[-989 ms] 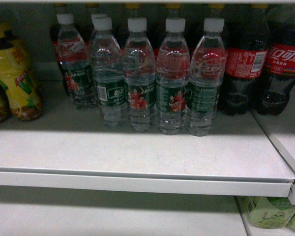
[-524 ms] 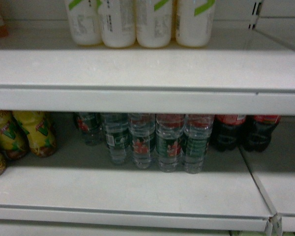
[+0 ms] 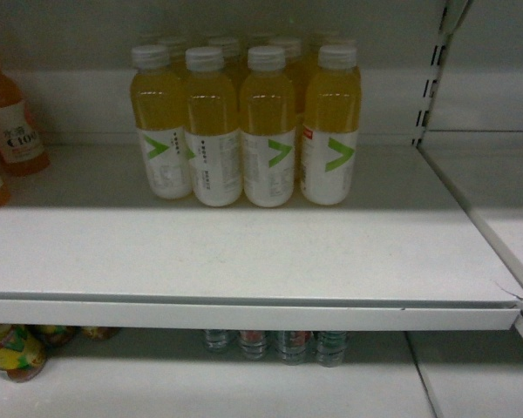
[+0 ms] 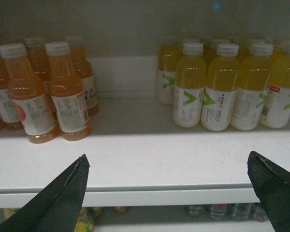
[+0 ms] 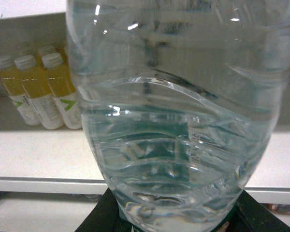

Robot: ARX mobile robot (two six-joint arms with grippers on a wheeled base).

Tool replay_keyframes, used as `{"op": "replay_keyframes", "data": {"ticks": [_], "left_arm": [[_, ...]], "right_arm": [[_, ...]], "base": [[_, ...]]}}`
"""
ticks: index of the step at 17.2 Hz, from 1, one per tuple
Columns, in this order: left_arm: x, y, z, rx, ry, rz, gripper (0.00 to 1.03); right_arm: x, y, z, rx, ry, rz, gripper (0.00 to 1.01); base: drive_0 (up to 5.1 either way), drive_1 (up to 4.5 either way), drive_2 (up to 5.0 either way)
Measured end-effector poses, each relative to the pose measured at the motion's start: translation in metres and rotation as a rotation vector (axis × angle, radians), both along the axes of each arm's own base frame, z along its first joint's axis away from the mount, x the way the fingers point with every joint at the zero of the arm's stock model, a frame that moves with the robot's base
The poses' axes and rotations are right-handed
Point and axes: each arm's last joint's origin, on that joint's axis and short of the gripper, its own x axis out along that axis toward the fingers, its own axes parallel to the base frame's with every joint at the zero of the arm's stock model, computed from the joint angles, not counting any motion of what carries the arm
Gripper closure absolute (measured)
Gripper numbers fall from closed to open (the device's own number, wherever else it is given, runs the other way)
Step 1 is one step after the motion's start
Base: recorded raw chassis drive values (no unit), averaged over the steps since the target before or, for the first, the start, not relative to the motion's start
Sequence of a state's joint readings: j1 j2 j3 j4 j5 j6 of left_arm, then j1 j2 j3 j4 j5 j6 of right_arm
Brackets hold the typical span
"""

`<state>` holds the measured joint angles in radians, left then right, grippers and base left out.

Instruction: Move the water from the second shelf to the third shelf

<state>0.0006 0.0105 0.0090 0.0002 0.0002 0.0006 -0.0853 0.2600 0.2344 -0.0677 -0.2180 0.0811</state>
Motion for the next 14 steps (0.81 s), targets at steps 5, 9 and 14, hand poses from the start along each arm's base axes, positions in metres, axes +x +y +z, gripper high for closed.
{"op": "replay_keyframes", "data": {"ticks": [5,9,14], "left_arm": [[0.0,0.0,-0.0003,0.0,0.003,0.0,0.05],[0.0,0.0,-0.0003,0.0,0.003,0.0,0.05],[0.0,0.0,-0.0003,0.0,0.003,0.001,0.05]], "right_arm": [[0.0,-0.0003,-0.0007,0.0,0.007,-0.009,0.65],[0.0,-0.0002,-0.0006,0.0,0.006,-0.005,0.65],[0.0,-0.0001,-0.0008,0.001,0.007,-0.004,0.65]], "base": [[-1.8,0.95,0.9],[-3.5,1.78,1.8],[-4.9,2.56,2.6]]}}
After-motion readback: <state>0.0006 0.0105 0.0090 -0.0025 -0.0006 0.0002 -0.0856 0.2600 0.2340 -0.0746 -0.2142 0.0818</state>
